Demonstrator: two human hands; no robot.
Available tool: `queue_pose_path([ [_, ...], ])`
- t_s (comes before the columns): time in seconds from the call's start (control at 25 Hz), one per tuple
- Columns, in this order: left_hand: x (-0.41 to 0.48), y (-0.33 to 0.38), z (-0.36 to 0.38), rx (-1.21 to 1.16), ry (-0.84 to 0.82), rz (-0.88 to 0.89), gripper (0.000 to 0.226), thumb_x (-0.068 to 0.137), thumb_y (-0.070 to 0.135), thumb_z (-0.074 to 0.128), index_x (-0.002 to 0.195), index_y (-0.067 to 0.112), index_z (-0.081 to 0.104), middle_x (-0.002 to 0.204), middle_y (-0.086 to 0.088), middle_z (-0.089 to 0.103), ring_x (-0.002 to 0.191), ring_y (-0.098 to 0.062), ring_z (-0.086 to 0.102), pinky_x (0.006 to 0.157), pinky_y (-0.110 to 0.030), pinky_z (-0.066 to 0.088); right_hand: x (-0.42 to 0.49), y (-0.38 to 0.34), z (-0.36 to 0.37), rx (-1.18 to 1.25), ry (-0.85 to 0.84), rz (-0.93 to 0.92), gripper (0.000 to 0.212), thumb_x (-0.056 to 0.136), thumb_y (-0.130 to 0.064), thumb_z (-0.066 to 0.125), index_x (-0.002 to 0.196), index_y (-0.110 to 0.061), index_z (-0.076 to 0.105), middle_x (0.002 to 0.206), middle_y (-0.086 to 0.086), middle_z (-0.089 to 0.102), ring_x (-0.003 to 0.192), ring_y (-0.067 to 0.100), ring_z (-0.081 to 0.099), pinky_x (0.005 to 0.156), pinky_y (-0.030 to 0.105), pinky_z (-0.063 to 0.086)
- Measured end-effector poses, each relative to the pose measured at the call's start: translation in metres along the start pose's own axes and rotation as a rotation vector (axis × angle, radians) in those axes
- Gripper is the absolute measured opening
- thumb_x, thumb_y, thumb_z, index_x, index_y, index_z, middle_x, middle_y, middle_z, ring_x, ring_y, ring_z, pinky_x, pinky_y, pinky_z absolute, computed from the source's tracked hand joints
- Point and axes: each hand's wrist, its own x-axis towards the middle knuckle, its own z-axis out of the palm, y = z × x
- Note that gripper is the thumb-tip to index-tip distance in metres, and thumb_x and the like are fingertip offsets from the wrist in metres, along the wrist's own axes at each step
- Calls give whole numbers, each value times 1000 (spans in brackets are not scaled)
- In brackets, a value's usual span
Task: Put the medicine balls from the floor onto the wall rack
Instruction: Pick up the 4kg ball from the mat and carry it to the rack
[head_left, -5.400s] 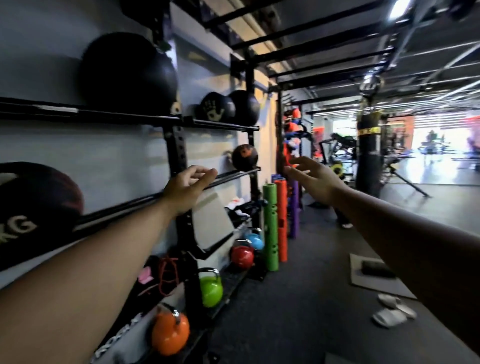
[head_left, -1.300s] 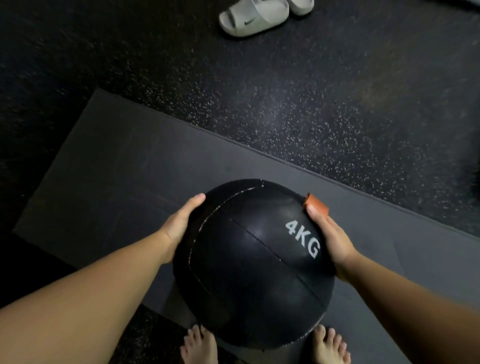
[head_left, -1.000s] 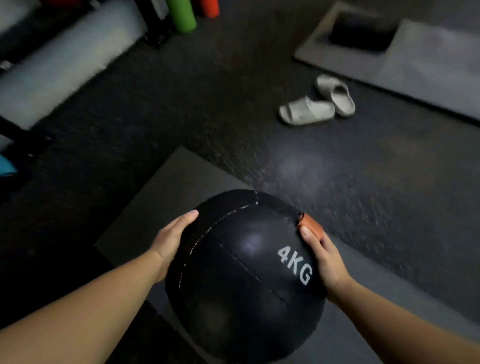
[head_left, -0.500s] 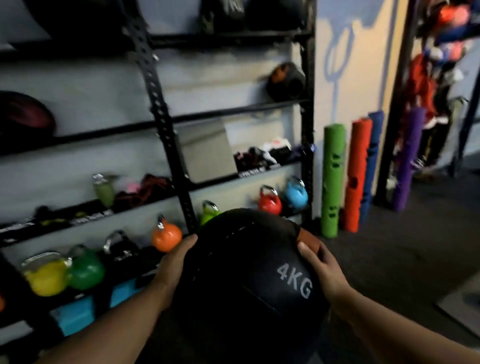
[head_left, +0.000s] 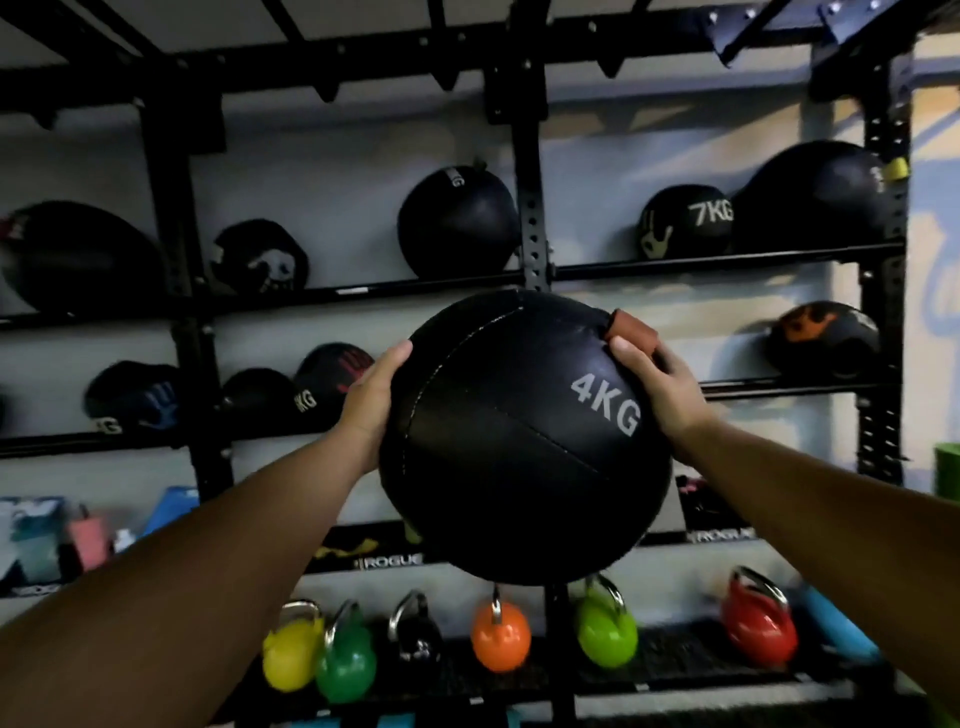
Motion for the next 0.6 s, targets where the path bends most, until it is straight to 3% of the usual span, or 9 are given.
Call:
queue_pose_path([
  [0.04,16,4,-1,13,4,26,89,53,58,86,128,12,74,122,-19,77,106,-33,75,94,-44,61,21,4,7,27,-25,-14,53,70,-53,86,113,-25,72,96,-4,82,90,13,77,83,31,57],
  [0.2,96,13,-8,40,131,102,87,53,62,84,126,16,75,121,-17,78,110,-32,75,105,-50,56,122,33,41,81,-111,-28,28,90,-39,77,114,-28,70,98,-3,81,90,15,77,85,34,57],
  [0.32,161,5,-20,61,171,152,92,52,63,84,132,18,73,124,-13,78,115,-32,74,107,-51,55,194,69,66,56,-159,-57,31,89,-41,78,115,-27,69,101,-2,81,93,16,78,85,33,57],
  [0.44,228,-22,-36,27,174,170,84,58,60,82,131,19,73,119,-13,79,112,-32,75,102,-47,58,256,115,92,36,-173,-76,43,87,-43,79,124,-23,68,101,-1,80,95,19,78,81,30,56],
  [0.6,371,-92,-67,-6,130,144,84,56,63,86,126,17,76,118,-15,79,112,-35,75,104,-51,57,357,215,129,-44,-136,-110,87,55,-74,86,124,-23,70,104,2,81,96,21,78,87,37,59],
])
